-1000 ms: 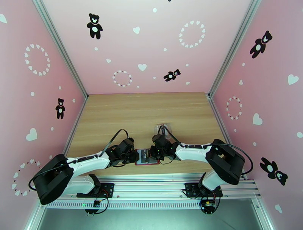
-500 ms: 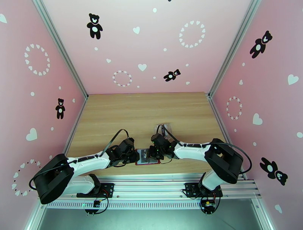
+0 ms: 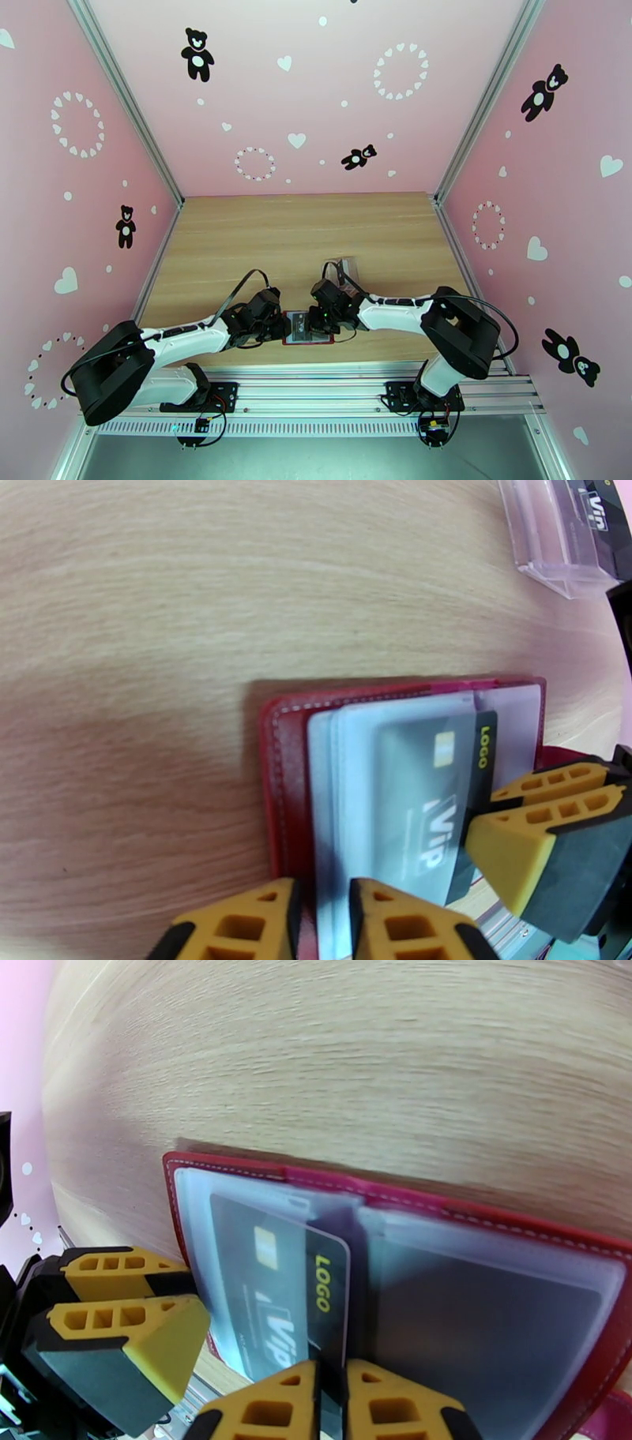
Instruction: Put the credit cards into the card holder
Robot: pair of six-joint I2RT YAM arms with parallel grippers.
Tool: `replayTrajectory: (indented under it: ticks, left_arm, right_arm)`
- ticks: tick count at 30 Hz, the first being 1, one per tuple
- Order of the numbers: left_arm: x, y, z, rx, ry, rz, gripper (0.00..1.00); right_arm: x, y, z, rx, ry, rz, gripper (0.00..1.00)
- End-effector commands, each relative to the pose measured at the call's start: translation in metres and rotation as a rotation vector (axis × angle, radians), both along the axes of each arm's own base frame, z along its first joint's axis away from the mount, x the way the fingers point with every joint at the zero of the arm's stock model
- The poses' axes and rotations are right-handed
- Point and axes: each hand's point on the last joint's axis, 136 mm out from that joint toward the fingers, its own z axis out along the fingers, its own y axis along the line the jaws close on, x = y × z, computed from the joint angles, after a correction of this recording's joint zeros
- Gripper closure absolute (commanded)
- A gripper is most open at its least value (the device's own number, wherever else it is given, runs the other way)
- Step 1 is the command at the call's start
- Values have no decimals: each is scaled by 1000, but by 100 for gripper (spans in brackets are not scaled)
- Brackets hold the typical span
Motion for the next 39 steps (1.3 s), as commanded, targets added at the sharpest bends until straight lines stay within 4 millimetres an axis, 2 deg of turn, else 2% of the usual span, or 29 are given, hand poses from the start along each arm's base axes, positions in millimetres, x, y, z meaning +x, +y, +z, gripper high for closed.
replayTrajectory:
  ticks: [1, 8, 11, 16, 18, 21, 30, 39]
  left_arm:
    - [-10, 0, -9, 6, 41, -13, 76]
    - [-11, -1, -9, -1, 43, -16, 76]
    - [-11, -1, -8, -3, 42, -17, 76]
    - [-11, 4, -2, 3, 25, -10, 76]
    - [-11, 5, 2, 1, 14, -6, 75]
    - [-10, 7, 7, -2, 3, -1, 75]
    - [-10, 8, 9, 1, -3, 1, 75]
    - [-11, 6, 2, 5, 10, -3, 75]
  right_arm:
    - [-7, 7, -6, -19, 25, 24, 87]
    - [-10, 13, -3, 5, 38, 34, 87]
    - [-8, 4, -1, -34, 12, 31, 85]
    - [-4, -6, 9, -87, -36, 45, 67]
    - [-1, -10, 15, -106, -62, 47, 65]
    - [1, -13, 21, -116, -78, 39, 66]
    - [4, 0, 25, -100, -83, 90, 85]
    - [3, 3, 7, -121, -51, 100, 88]
